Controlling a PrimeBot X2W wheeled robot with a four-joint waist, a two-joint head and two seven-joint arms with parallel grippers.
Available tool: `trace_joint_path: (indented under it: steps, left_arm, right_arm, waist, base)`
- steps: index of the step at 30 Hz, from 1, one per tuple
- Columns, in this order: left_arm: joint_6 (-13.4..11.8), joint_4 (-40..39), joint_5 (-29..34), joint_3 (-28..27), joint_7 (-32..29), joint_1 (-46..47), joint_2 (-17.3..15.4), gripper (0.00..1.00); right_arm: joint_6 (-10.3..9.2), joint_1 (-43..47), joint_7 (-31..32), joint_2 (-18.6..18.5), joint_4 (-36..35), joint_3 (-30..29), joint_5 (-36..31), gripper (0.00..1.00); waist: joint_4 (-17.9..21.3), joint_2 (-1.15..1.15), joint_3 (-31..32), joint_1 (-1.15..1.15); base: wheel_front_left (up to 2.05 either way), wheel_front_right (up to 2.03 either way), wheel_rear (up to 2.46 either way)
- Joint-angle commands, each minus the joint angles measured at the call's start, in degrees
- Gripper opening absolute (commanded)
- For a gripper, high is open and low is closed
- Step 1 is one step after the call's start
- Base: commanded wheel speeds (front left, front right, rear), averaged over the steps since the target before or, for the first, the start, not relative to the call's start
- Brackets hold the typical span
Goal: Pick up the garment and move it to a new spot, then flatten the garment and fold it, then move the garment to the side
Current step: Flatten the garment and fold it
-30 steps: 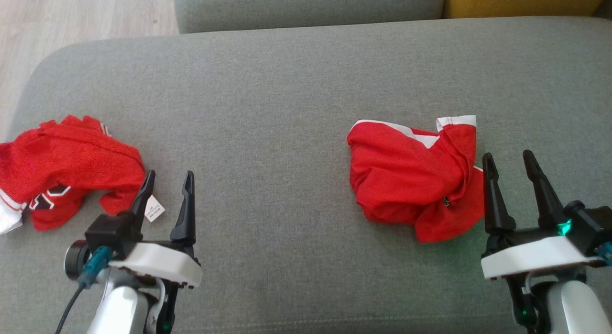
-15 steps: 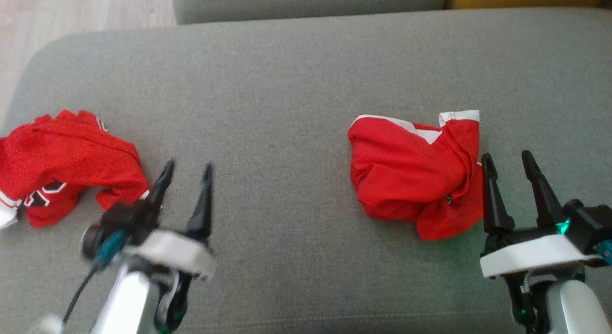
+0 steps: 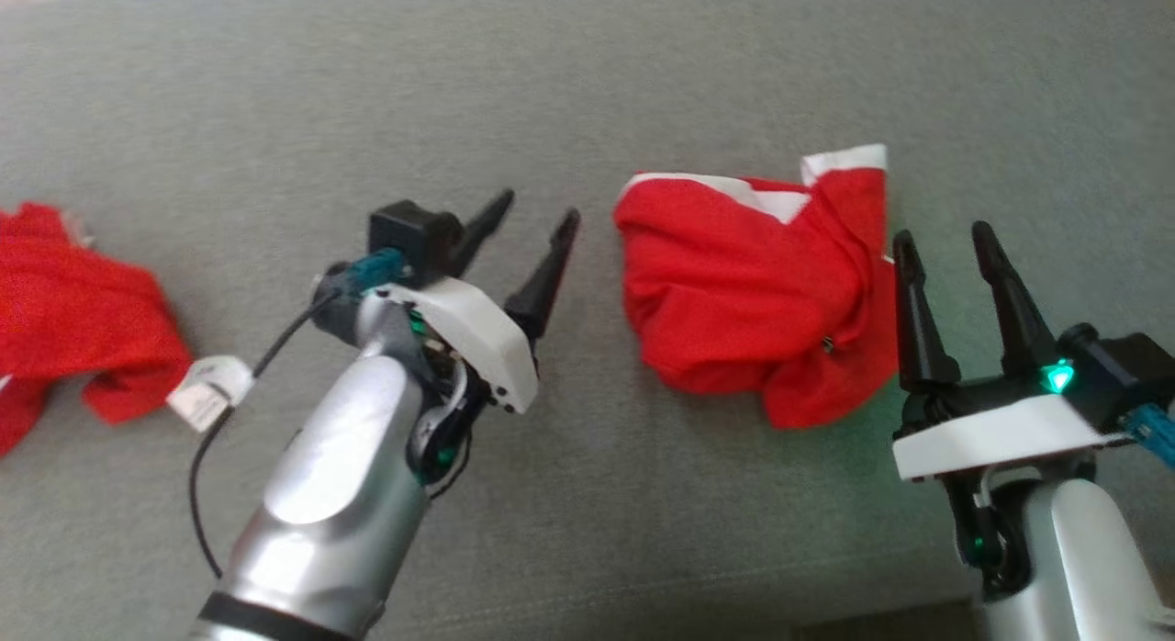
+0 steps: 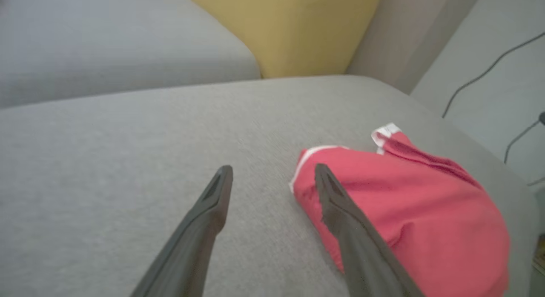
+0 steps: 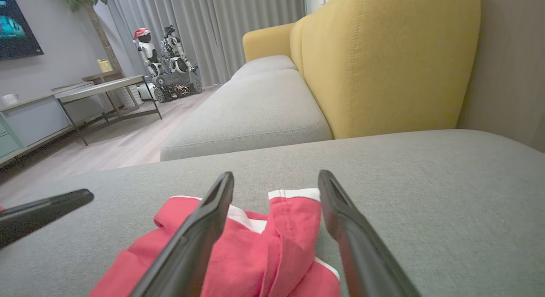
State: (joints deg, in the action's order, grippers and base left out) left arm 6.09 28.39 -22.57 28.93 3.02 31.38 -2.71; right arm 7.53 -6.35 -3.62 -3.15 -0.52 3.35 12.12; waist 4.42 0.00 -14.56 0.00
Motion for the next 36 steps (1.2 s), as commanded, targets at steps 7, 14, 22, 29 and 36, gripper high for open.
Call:
trace_joint_path:
  steps: [7, 14, 22, 29, 36]
  left_arm:
    - [0.85, 5.87, -7.79, 6.45, -0.61, 5.95, -0.19, 1.00]
    - [0.98, 10.12, -14.14, 12.37, -0.96, 8.31, -0.18, 1.00]
    - [-0.69, 13.72, -15.13, 15.56, 2.78, 11.53, -0.18, 0.00]
    - [-6.12, 11.09, -8.56, 16.15, 9.65, 15.22, -2.97, 0.00]
    - [-14.24, -1.90, 0.06, 16.70, 11.64, 14.76, -9.57, 0.00]
  right_arm:
    - [-0.04, -2.28, -1.35, 0.01, 0.03, 1.55, 1.14, 1.00]
    - [-0.04, -2.65, -1.64, 0.10, 0.87, 1.95, 1.76, 1.00]
    - [-0.04, -2.65, -2.08, 0.18, 1.54, 1.73, 2.78, 1.00]
    - [-0.04, -1.90, -1.99, 0.22, 1.87, 0.68, 3.11, 1.00]
    - [-0.04, -1.01, -1.48, 0.25, 1.57, -0.22, 3.39, 1.00]
  waist:
    - [3.88, 0.00, -1.75, 0.00]
    - [4.97, 0.00, -1.91, 0.00]
    - [5.15, 0.00, -1.64, 0.00]
    - [3.70, 0.00, -0.57, 0.00]
    - [1.20, 0.00, 0.63, 0.00]
  base:
    - [0.00, 0.00, 0.00]
    - [0.00, 0.00, 0.00]
    - [0.00, 0.00, 0.00]
    - [0.00, 0.00, 0.00]
    - [0.00, 0.00, 0.00]
